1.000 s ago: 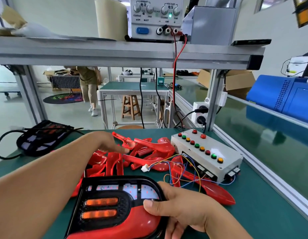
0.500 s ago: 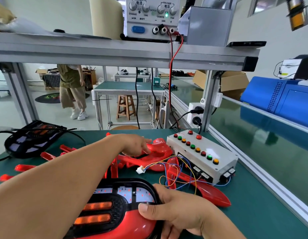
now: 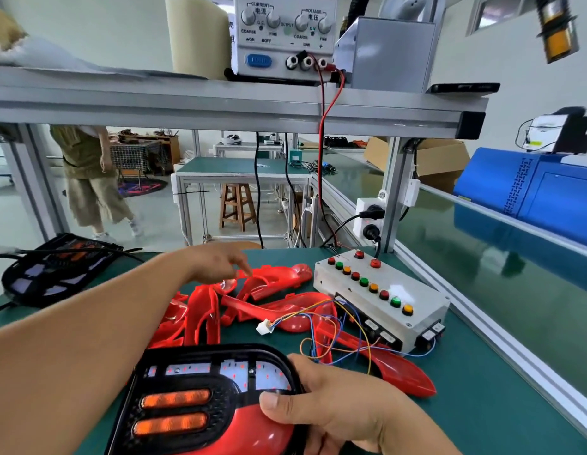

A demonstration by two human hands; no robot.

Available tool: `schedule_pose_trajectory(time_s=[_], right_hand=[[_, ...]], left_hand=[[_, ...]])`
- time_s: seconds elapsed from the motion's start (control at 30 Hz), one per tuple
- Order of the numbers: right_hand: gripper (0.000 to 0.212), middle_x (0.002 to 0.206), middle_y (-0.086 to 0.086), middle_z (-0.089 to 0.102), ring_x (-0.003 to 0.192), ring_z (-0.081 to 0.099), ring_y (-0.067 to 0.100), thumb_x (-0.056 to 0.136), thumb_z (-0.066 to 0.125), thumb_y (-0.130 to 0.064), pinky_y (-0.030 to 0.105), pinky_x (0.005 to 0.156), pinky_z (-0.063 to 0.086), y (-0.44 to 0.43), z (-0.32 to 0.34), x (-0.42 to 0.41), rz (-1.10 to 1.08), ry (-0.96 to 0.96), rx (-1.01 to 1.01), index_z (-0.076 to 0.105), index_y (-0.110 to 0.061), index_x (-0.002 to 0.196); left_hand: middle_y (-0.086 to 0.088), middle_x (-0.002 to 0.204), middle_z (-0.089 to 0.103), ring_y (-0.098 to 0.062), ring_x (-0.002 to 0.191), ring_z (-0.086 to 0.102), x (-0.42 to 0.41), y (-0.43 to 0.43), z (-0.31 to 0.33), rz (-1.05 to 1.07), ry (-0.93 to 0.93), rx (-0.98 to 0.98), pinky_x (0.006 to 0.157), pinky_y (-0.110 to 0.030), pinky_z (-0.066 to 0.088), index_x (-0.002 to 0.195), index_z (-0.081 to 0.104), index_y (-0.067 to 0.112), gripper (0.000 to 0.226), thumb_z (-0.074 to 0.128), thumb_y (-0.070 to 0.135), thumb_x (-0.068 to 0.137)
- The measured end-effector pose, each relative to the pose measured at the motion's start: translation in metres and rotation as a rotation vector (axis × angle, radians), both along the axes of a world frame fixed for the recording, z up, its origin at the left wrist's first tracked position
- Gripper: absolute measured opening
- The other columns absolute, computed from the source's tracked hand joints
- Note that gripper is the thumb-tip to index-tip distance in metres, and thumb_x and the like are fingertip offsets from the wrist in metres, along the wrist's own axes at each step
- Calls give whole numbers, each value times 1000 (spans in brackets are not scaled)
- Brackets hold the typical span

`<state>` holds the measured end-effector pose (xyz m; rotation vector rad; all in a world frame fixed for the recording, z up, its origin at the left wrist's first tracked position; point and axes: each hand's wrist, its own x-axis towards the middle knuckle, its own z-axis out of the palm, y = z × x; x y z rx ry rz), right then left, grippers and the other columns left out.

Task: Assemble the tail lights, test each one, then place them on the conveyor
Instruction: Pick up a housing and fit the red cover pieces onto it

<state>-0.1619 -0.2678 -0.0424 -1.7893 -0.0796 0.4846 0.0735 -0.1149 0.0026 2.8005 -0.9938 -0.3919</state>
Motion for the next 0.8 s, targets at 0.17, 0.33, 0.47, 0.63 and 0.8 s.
schedule_pose_trajectory(time_s=[0.17,0.33,0.47,0.63,0.8], right_hand=[[54,116,-14,67,66,60,-11,82,68,-57,6,60,43,-2,-3,2,-57,49,-53,49,-43,131],[52,122,-6,68,71,60,2,79,69,-59,16,64,46,-4,-4,3,-55,74,-41,52,-46,126],[52,125,-13,65,93,62,-1,83,67,-57,9,61,45,-2,-4,3,-52,48,-70,50,-42,131],[60,127,1,65,93,60,20,80,69,-56,26,69,48,-3,-6,3,-33,61,-30,45,-44,134],[49,120,-9,69,87,65,8,87,68,-48,22,71,53,-4,-5,2,-18,48,1,48,-47,132]], left_hand=[[1,134,52,-17,121,49,-10,-31,-13,-12,-63,-43,99,-26,39,116,66,29,28,56,17,93],[7,117,65,-14,108,57,-27,-66,-11,-118,-50,62,86,-25,40,121,66,26,33,63,37,90],[-4,132,59,-25,120,52,-33,-80,-19,-134,-111,237,96,-31,39,131,59,16,43,54,39,96],[0,126,63,-18,115,56,-35,-68,-19,-73,16,158,85,-23,37,123,63,17,33,60,33,93],[-5,108,68,-21,97,62,-35,-51,-15,6,132,-78,75,-23,42,105,59,15,16,44,13,100]])
